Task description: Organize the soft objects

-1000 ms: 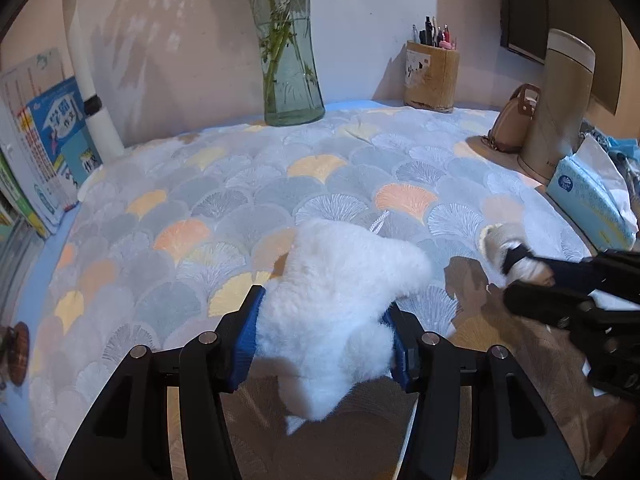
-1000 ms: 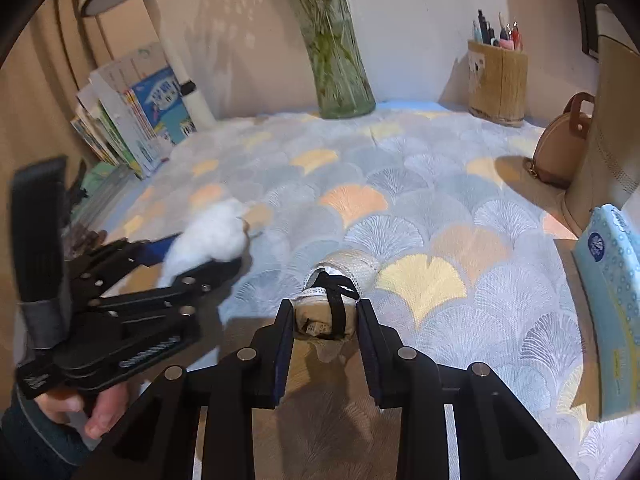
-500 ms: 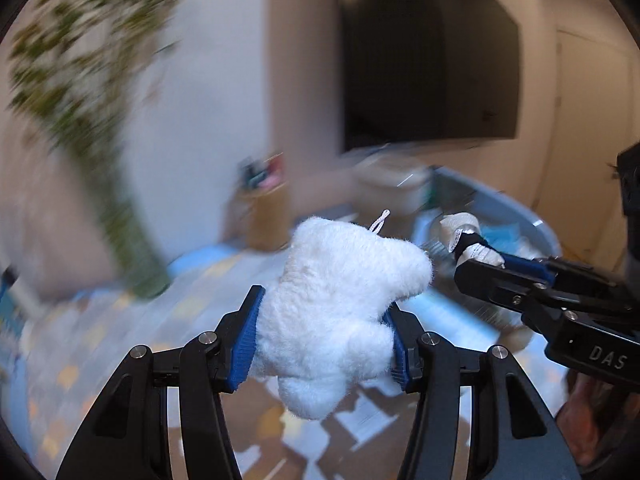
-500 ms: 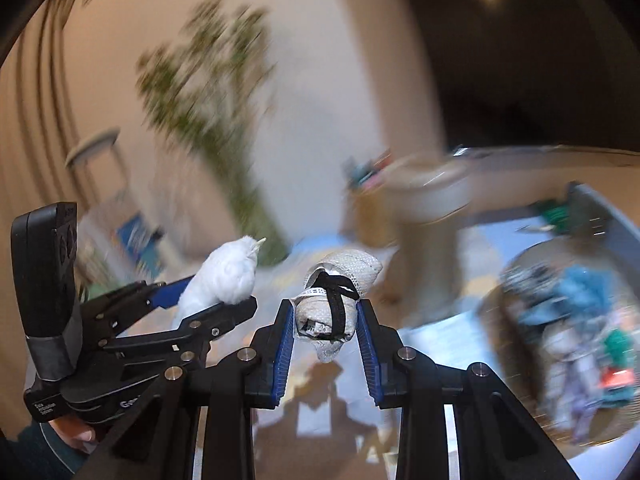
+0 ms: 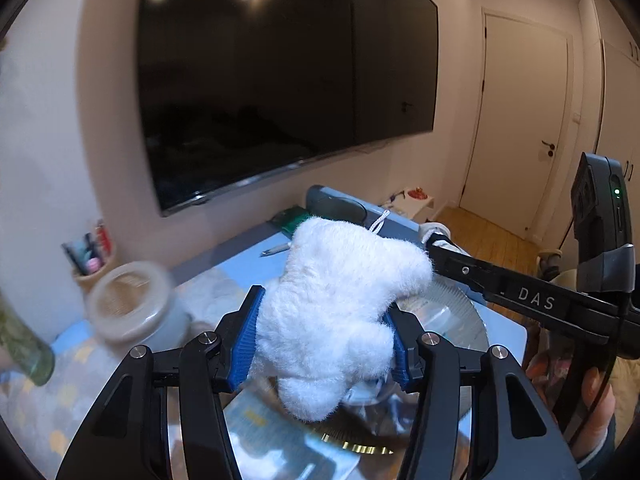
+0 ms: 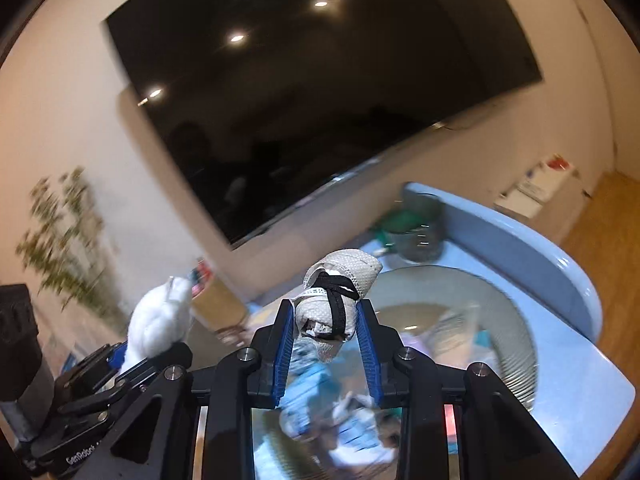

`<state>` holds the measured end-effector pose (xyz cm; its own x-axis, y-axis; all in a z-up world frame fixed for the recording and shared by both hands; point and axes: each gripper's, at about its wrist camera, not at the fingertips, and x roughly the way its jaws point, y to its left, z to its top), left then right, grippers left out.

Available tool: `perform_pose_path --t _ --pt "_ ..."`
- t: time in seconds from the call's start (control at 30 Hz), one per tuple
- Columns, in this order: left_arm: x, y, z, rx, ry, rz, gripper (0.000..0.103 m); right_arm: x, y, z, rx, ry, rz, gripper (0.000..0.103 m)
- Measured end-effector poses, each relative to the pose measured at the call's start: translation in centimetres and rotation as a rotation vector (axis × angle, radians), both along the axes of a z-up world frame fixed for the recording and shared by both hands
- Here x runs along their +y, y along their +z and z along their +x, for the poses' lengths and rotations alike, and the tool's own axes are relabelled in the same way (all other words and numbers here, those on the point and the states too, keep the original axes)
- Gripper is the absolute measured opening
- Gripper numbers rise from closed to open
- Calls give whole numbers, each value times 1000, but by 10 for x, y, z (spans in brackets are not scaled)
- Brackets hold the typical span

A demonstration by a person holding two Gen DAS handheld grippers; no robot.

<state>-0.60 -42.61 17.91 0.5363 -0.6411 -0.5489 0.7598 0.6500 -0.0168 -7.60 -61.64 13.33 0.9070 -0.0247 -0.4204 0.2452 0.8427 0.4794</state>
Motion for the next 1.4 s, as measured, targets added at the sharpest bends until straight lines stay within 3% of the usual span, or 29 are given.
perform_pose_path --t 0.3,0.37,0.43,0.6,0.73,1.0,1.13,1.4 --pt "-57 -28 35 35 19 61 55 -34 -17 21 94 -73 9 30" --pt "-65 -35 36 45 3 71 63 -41 -21 31 128 -72 15 38" --pt "-64 -39 37 83 -16 71 69 -48 -27 31 139 -86 42 66" --pt "-55 -39 34 117 -22 50 71 -58 -36 18 125 -84 87 67" --pt "-36 -35 23 141 -37 28 71 -55 -39 5 123 -80 101 67" --pt "16 -19 -18 82 1 34 71 -26 -25 -23 94 -50 108 67" --pt "63 -15 -37 80 67 -12 71 7 -14 -29 88 -5 69 67" --pt "143 -4 -59 11 192 -9 71 91 11 -30 78 127 -33 67"
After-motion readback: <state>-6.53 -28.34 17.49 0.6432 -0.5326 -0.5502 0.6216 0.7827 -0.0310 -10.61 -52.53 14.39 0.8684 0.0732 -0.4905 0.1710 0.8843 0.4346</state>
